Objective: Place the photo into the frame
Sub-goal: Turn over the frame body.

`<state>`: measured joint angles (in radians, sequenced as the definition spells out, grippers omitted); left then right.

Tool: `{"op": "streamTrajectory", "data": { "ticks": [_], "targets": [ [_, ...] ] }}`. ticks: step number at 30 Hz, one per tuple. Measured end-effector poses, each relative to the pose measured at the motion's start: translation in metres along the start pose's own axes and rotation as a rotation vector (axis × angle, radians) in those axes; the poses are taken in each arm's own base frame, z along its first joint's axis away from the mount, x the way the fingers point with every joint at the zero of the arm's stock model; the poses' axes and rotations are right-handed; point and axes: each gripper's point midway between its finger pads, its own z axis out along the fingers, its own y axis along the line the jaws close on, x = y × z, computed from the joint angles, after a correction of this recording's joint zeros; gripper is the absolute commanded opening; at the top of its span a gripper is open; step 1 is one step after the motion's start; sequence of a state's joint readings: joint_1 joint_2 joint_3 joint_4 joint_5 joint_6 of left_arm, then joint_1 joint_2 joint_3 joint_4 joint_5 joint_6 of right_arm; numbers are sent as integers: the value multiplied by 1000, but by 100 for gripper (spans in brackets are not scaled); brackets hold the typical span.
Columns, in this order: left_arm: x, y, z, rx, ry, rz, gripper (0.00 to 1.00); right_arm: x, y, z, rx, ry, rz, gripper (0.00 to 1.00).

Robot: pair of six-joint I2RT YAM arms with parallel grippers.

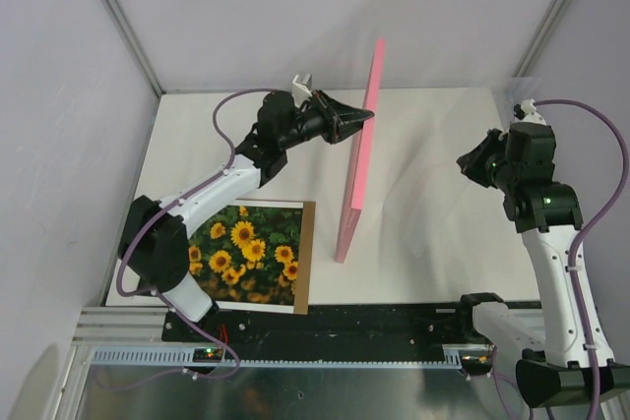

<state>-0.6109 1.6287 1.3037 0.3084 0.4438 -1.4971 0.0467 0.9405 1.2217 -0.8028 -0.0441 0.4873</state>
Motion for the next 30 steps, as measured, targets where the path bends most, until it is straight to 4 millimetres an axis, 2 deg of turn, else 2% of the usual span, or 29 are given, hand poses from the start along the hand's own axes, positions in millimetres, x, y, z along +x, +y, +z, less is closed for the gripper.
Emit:
{"op": "streamTrajectory", "data": {
  "ticks": [18, 30],
  "targets": [
    [-25, 13, -31, 3, -13, -40, 19, 12, 21, 15, -2, 17, -27, 0],
    [-33, 15, -39, 13, -3, -15, 38, 16, 33, 20, -23, 20, -34, 0]
  ]
}}
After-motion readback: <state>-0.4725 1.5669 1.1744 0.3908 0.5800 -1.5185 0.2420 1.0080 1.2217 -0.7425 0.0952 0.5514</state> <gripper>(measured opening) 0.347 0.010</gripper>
